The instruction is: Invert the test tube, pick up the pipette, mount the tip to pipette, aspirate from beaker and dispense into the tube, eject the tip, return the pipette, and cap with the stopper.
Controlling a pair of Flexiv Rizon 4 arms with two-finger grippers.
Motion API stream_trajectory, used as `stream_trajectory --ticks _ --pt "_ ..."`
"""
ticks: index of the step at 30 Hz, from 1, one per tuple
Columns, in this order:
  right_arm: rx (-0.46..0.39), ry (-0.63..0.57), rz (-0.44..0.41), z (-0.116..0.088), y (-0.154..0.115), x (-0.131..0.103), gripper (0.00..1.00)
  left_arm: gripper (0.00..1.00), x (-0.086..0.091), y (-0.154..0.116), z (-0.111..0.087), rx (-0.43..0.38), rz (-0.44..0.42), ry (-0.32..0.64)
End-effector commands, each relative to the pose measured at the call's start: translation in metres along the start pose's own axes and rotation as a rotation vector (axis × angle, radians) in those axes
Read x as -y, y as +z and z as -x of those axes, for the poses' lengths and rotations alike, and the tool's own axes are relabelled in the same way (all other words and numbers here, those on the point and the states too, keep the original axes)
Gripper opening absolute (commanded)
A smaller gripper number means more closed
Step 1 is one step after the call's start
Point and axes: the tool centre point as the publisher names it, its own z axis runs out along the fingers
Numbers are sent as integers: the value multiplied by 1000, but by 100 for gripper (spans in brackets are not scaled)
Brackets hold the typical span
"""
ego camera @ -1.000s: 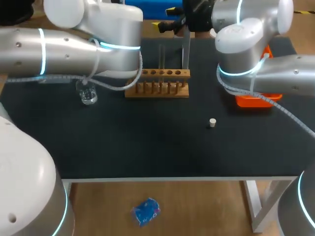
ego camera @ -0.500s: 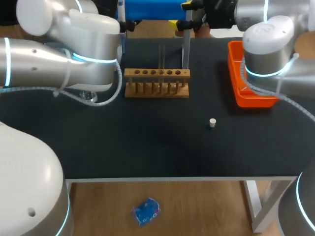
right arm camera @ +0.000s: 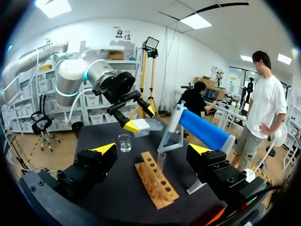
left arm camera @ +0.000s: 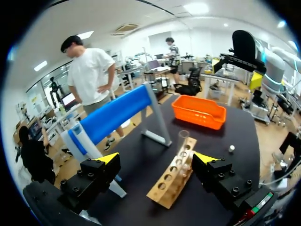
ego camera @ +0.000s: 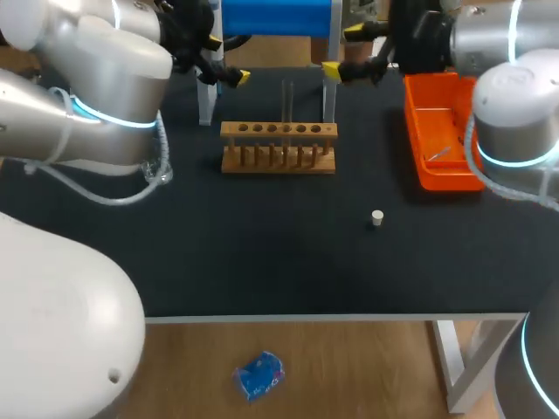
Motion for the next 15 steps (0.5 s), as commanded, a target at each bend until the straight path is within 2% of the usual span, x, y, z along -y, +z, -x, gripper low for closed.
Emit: stream_trajectory --ticks 1,7,15 --pt "38 15 -1 -22 -61 17 100 100 6 -3 -3 -331 51 14" --pt "84 30 -36 -40 -94 45 100 100 10 7 -15 -433 72 52" --pt "84 30 -36 -40 -94 45 100 100 11 14 -21 -419 91 71"
